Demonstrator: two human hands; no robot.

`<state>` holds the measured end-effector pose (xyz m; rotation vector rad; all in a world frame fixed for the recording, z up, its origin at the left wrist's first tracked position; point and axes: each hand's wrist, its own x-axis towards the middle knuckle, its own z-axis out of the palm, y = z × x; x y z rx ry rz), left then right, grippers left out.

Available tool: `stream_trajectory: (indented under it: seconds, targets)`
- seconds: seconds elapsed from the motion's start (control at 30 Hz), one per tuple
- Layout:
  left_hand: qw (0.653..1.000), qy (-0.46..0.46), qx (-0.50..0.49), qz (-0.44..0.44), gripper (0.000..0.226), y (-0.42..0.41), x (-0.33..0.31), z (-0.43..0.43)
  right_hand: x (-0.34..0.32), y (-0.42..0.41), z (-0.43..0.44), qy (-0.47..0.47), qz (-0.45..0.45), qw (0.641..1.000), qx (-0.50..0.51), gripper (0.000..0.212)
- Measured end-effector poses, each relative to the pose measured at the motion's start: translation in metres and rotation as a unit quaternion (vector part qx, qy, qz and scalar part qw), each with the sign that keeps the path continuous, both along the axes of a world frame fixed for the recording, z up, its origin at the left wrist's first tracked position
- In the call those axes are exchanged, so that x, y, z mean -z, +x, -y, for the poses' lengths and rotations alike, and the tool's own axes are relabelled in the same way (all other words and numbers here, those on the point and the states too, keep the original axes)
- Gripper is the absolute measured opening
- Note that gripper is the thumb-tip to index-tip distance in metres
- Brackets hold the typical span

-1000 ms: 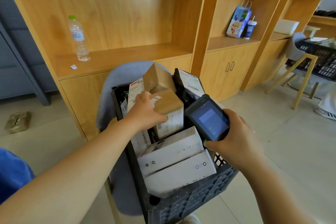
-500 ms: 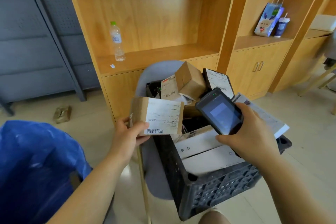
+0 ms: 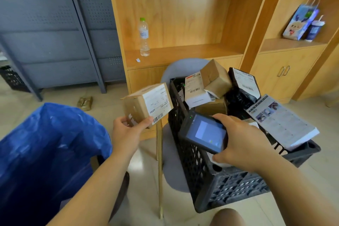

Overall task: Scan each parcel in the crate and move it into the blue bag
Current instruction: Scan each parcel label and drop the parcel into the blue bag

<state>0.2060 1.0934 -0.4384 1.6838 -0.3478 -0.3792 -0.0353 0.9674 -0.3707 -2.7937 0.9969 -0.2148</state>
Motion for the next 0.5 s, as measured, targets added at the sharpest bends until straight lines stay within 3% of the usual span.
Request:
stream_trajectory:
  seconds: [0.5]
  targets:
    - [0.998,0.009,-0.037,0.051,0.067,0.014,0.006,-0.017,-0.004,0.017,-0.009,-0.045,-0.049,0.998,-0.019,0.097]
